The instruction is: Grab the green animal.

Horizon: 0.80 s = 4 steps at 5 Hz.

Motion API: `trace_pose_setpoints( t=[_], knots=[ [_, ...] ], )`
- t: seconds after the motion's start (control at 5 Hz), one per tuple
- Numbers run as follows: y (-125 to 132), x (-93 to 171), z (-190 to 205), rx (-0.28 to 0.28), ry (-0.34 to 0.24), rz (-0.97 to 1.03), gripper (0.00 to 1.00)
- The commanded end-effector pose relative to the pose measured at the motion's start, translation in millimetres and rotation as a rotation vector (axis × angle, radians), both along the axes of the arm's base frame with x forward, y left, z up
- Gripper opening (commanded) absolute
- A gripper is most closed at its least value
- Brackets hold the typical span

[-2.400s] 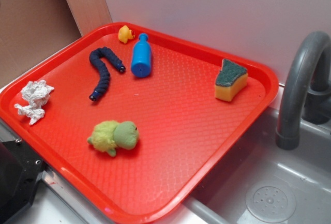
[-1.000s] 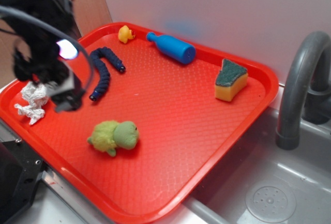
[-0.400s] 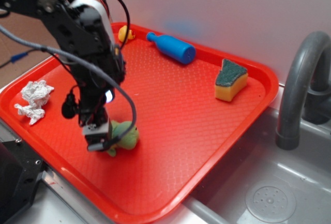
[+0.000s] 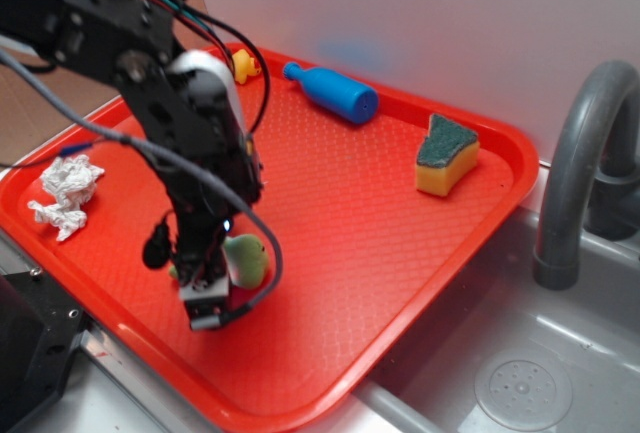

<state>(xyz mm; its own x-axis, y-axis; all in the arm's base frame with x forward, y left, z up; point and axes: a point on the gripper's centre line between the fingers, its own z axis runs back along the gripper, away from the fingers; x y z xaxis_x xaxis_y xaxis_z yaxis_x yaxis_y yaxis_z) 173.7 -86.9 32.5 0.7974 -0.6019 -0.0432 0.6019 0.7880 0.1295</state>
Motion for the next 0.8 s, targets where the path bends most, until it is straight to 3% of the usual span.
trace_pose_setpoints(
  t=[0.0, 0.2, 0.4, 0.6],
  knots=[
    [5.7, -1.4, 17.9, 0.001, -0.071, 0.09, 0.0],
    [24.1, 13.8, 60.4, 0.094, -0.114, 0.339, 0.0],
    [39.8, 27.9, 103.0, 0.115, -0.134, 0.59, 0.0],
    [55.2, 27.1, 138.3, 0.08, -0.151, 0.843, 0.0]
  ],
)
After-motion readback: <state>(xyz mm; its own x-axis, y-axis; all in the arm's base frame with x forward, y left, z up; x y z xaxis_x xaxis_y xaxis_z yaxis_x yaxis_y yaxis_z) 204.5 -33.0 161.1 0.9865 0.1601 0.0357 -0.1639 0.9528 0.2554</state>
